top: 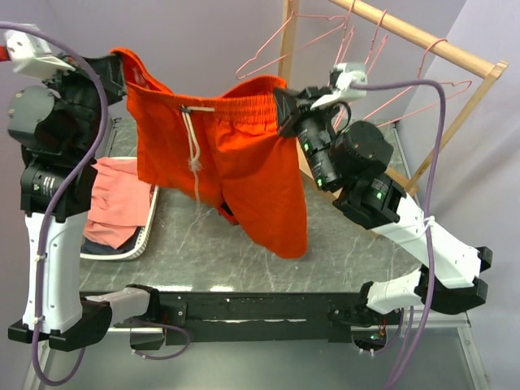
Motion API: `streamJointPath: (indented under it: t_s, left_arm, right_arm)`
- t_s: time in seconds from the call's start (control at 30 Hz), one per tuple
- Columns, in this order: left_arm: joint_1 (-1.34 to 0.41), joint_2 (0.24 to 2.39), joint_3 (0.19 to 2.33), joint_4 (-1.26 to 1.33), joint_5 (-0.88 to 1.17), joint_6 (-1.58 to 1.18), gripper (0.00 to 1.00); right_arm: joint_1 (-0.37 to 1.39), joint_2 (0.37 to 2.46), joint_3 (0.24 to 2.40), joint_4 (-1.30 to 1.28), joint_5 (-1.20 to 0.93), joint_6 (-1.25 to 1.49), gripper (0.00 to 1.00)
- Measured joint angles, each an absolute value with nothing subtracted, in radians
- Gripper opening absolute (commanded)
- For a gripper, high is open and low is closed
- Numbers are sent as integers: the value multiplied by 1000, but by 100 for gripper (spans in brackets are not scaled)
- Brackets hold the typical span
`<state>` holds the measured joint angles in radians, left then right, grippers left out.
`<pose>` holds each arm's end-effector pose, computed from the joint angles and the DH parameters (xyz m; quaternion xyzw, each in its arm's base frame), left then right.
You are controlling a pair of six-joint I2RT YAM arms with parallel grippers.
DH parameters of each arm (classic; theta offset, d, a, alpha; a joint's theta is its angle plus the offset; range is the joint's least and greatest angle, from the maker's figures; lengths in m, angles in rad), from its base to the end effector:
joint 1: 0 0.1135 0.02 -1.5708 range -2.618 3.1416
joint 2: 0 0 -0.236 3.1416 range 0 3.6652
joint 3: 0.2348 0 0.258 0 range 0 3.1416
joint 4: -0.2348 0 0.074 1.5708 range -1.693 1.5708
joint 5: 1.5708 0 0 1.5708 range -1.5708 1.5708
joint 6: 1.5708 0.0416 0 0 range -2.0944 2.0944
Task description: Place the shorts on the hanger
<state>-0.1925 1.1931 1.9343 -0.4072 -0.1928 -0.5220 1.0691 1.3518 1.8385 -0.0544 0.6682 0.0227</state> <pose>0.1841 -0.0278 0.5842 -0.1720 0.5564 -0.2313 0.7793 0.1473 0.2149 0.5590 -0.0152 0.5791 0.2621 0.7718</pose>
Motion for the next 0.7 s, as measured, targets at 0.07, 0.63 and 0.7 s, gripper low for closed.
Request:
streamJointPath:
  t_s: [0.07, 0.63, 0.7]
  left_arm:
    - [-193, 1192, 1907, -429, -166, -538, 1]
    - [-262, 1068, 881, -434, 39, -648, 2]
    - [-280, 1068, 845, -434, 41, -649, 2]
  right_arm:
    - [1069, 1312, 1751, -40, 695, 34, 0]
    - [1020, 1017, 776, -111, 666, 608, 74]
    - [1020, 1015, 775, -148, 661, 658, 80]
